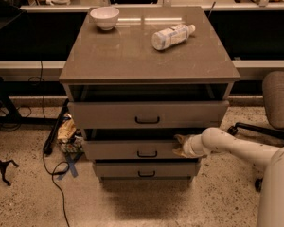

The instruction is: Open middle drawer

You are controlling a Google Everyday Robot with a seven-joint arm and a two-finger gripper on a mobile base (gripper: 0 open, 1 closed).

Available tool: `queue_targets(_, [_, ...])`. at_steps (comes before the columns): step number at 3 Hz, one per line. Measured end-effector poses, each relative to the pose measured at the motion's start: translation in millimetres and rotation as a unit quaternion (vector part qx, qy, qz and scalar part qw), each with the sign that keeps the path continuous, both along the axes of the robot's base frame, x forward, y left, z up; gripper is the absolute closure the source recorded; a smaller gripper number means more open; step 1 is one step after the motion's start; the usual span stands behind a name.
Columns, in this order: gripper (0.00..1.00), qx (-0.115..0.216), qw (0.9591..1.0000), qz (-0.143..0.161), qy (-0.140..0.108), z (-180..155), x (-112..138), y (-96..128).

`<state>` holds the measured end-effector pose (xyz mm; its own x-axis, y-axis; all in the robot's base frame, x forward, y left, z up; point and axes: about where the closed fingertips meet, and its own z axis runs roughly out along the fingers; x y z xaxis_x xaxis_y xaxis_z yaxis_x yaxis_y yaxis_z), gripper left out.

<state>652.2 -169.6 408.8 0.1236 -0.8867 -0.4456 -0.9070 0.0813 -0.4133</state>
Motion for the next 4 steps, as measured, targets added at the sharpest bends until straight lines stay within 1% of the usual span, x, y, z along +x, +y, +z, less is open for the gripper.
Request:
queue_targets(1, [0.96,0.0,1.0,0.0,0.0,1.4,0.0,0.0])
queue_targets(4, [0.27,0.001,1.0,0.002,0.003,-1.7,-1.3,3.8])
